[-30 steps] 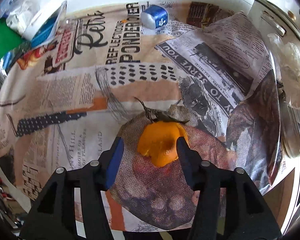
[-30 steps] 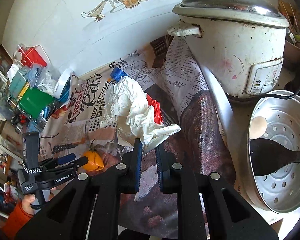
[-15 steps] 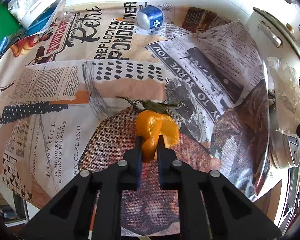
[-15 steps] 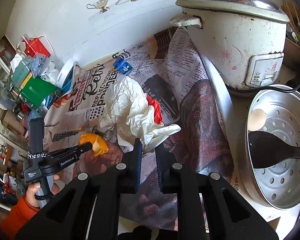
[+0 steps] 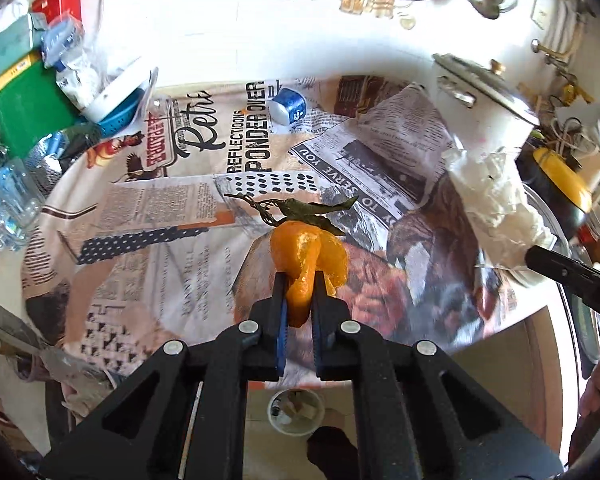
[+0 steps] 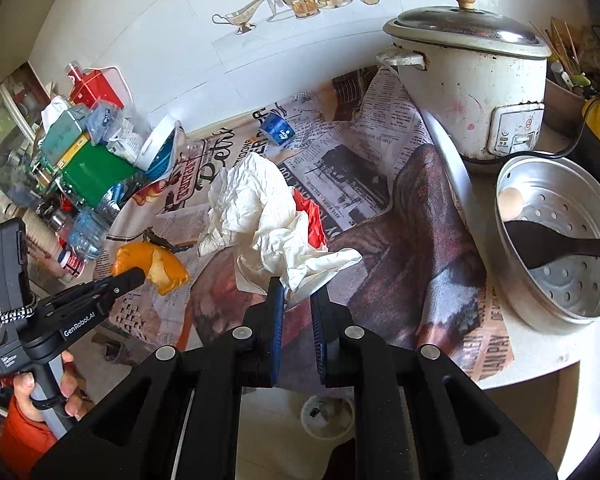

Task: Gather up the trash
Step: 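Carry the orange peel and tissue down toward the floor bin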

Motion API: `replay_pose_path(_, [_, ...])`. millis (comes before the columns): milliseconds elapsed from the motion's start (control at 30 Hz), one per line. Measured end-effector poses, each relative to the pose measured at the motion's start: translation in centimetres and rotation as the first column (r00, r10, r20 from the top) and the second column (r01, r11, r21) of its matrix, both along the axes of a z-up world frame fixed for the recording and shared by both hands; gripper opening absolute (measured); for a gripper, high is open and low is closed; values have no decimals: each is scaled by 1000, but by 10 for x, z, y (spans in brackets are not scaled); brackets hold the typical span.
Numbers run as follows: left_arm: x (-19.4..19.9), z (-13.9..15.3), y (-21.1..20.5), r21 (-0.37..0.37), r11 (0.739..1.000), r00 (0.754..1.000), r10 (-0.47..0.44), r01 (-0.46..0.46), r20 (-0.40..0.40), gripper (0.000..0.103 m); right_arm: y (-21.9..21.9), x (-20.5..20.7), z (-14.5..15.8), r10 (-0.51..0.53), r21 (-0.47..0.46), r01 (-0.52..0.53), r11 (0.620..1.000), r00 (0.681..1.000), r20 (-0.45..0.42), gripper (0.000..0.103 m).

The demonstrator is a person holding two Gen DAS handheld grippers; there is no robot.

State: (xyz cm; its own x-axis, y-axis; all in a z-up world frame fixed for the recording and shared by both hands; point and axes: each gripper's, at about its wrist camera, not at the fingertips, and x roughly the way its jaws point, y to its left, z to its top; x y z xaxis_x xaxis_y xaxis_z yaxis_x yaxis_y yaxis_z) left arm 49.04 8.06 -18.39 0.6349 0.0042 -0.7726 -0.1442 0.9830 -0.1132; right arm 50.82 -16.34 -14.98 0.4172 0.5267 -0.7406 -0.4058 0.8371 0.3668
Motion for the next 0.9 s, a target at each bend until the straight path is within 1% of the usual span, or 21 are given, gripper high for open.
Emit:
replay_pose_path(167, [-72,14,9,17,999,999,-29,28,44,9,12,-66,7,-20,-4,20,1000,999,32,12])
replay_pose_path(367, [-152,18,17,17,998,997,-55,54,62,9,21,-141,9,-54,-18,55,998,998,40,12])
replay_pose_path(433, [-173,18,18,13,998,997,-58,57,59,9,22,-160,9,-60,-18,60,998,998,32,12])
replay_pose_path(533, [-196,13,17,-6,997,997,-75,75,26,9,23,-186,11,-65,-31,66,997,998,14,12])
replay_pose_path(633, [-211,1,13,-1,996,996,-92,92,-15,9,25,-203,10,-64,-60,64,996,998,-2,12])
replay_pose_path(700, [-219,-12,10,-16,995,994,-100,99,-41,9,26,-215,5,-65,-75,64,995,998,-13,12])
replay_pose_path(800, [-225,-38,6,-46,994,991,-104,100,-84,9,26,-223,-10,-68,-114,63,992,997,-35,12])
replay_pose_path(900, [-223,-72,-2,-67,993,984,-101,93,-143,9,25,-226,-36,-59,-139,47,989,995,-80,12])
